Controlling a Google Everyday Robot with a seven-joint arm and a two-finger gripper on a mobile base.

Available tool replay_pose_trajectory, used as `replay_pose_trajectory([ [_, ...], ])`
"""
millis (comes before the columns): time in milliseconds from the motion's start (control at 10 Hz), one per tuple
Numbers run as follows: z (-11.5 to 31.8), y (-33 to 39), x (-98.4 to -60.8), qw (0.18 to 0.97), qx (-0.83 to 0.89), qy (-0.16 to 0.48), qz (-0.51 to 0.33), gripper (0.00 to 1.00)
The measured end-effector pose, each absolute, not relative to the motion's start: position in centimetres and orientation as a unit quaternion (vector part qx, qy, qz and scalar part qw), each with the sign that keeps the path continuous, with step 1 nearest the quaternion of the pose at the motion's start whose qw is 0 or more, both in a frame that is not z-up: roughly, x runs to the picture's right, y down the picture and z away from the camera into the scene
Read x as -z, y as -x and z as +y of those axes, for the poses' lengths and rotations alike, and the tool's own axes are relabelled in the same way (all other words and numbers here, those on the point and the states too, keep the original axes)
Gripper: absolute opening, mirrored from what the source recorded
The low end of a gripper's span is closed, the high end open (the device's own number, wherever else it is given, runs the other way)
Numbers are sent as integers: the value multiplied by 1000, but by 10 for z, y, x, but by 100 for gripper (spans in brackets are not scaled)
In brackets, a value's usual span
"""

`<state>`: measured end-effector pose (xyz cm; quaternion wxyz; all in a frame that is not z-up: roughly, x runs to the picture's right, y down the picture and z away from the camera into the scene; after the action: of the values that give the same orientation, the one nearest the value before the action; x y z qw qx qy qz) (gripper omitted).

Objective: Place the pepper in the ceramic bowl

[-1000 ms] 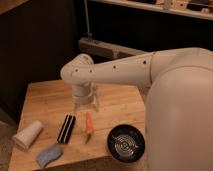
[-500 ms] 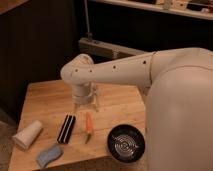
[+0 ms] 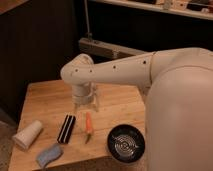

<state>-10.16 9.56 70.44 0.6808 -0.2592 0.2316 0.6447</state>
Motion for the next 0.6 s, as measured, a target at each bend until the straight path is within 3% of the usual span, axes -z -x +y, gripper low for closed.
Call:
replay_pose_trajectory([
  [600, 106, 106, -716, 681, -644, 259, 234, 65],
])
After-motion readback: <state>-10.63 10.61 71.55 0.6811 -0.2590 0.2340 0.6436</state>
